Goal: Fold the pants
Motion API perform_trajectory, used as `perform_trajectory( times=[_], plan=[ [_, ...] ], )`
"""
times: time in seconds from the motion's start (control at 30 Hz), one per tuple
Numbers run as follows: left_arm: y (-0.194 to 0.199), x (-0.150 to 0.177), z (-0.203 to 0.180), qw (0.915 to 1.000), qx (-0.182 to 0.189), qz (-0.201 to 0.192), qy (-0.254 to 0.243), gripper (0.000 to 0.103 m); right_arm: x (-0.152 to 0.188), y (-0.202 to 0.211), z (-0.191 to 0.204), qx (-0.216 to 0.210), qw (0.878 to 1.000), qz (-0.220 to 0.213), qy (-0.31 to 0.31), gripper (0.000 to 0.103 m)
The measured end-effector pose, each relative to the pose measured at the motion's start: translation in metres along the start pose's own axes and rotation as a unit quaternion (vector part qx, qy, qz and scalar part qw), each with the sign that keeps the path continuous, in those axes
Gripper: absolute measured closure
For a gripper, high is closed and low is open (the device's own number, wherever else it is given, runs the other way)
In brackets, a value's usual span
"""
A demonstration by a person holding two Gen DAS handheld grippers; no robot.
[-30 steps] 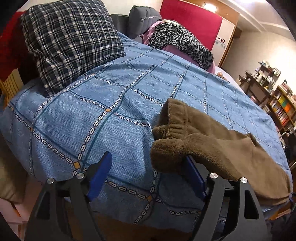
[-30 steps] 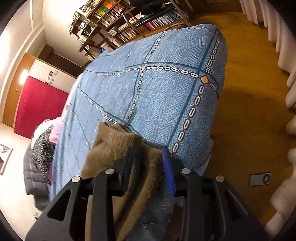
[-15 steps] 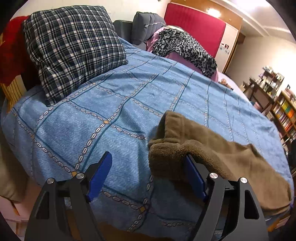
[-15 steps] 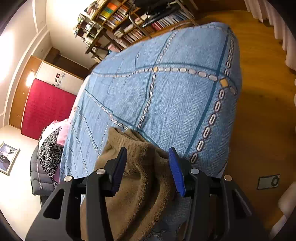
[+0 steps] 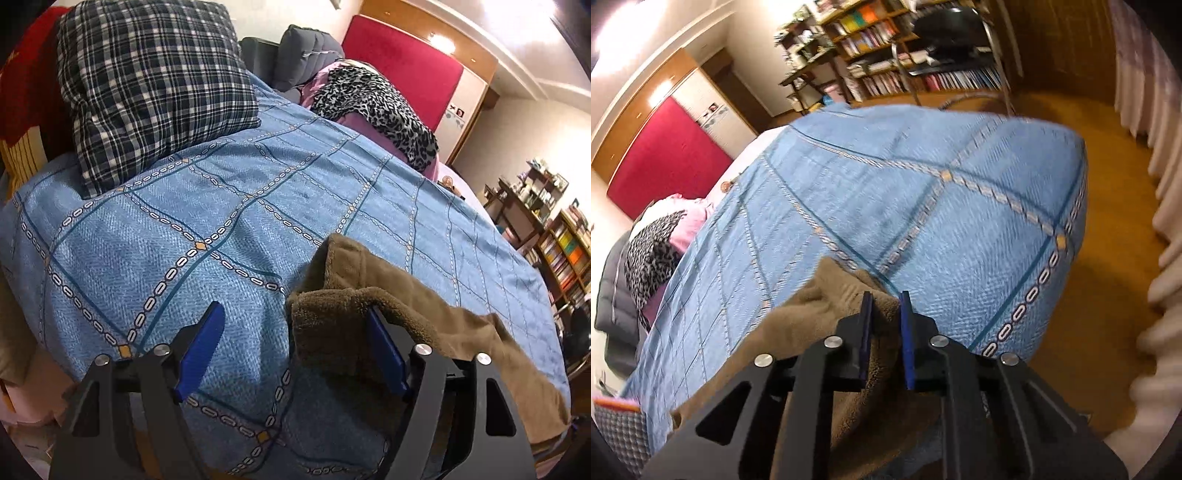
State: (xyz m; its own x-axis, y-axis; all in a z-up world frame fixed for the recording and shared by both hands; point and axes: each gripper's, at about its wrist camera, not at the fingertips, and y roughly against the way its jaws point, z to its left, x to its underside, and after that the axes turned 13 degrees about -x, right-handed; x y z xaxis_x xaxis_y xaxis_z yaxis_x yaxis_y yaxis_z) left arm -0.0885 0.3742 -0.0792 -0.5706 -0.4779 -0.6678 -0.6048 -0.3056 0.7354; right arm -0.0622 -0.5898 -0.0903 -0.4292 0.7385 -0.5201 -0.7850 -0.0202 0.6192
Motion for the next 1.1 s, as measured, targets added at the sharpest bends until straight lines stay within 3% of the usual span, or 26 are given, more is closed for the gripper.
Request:
perform_trajectory(
  times=[0.07, 0.13, 0.37, 0.47, 0.5, 0.53, 0.6, 0.63, 0.8, 1.1],
  plan=[
    [-0.003, -0.001, 0.001, 0.9998, 0.019, 0.004, 0.004, 0.043, -0.001, 0.016, 0.008, 0.003, 1.000, -0.007, 0.010, 0.091],
    [-0.002, -0.002, 0.001, 0.9996, 0.027, 0.002, 0.004, 0.045, -0.002, 0.025, 0.007, 0.021, 1.000, -0.005, 0.021, 0.091],
    [0.004, 0.002, 0.004, 0.9992, 0.026, -0.006, -0.028, 0.043, 0.021, 0.000, -0.046, 0.087, 0.995, 0.038, -0.029, 0.091],
    [0.002, 0.005, -0.001, 0.9980, 0.007, 0.000, -0.063, 0.036, 0.027, -0.018, -0.046, 0.113, 0.993, 0.038, 0.009, 0.089],
    [0.002, 0.008, -0.005, 0.9961, -0.013, -0.001, -0.088, 0.034, 0.027, -0.019, -0.043, 0.121, 0.992, 0.033, 0.022, 0.083],
    [0.002, 0.009, -0.007, 0.9942, -0.023, -0.003, -0.105, 0.034, 0.025, -0.019, -0.042, 0.131, 0.991, 0.030, 0.028, 0.069],
    [0.006, 0.013, -0.010, 0.9890, -0.045, -0.009, -0.141, 0.030, 0.019, -0.012, -0.041, 0.144, 0.989, 0.013, 0.029, 0.051],
    [0.006, 0.014, -0.010, 0.9876, -0.048, -0.011, -0.149, 0.029, 0.016, -0.007, -0.043, 0.145, 0.989, 0.001, 0.024, 0.051],
    [0.011, 0.016, -0.010, 0.9815, -0.061, -0.017, -0.180, 0.028, 0.010, 0.005, -0.022, 0.125, 0.991, -0.034, 0.039, 0.051],
    [0.015, 0.031, -0.008, 0.9649, -0.073, -0.011, -0.252, 0.028, 0.050, -0.042, 0.086, 0.018, 0.984, 0.033, 0.173, 0.051]
  ],
)
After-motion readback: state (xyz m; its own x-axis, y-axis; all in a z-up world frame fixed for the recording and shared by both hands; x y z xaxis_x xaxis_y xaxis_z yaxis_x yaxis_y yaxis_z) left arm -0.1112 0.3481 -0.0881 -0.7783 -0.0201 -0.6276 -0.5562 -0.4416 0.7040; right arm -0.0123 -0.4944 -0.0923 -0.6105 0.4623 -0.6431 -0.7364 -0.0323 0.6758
